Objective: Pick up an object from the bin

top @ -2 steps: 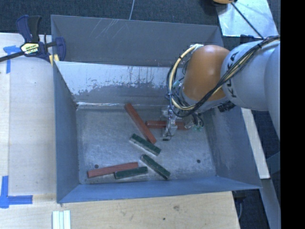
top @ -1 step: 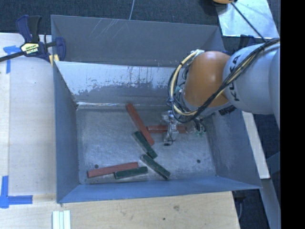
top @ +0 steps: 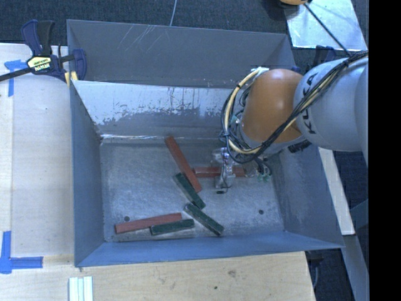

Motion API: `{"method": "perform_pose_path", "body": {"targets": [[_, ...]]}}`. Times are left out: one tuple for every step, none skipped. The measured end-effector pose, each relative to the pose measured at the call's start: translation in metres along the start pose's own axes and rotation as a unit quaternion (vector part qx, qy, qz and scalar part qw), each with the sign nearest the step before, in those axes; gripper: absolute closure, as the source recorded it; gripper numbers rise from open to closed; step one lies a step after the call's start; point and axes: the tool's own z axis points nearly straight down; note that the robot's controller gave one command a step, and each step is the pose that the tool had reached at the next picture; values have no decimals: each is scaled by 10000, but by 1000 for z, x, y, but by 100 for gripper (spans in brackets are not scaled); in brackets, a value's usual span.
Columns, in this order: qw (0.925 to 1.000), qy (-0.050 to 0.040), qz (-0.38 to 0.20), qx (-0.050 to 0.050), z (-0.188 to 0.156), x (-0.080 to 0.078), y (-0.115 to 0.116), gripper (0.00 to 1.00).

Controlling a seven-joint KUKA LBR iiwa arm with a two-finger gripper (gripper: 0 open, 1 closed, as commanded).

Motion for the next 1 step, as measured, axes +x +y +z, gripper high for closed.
{"method": "perform_pose_path", "body": {"targets": [[9996,-15,-294,0,-21,11,-7,100]]}}
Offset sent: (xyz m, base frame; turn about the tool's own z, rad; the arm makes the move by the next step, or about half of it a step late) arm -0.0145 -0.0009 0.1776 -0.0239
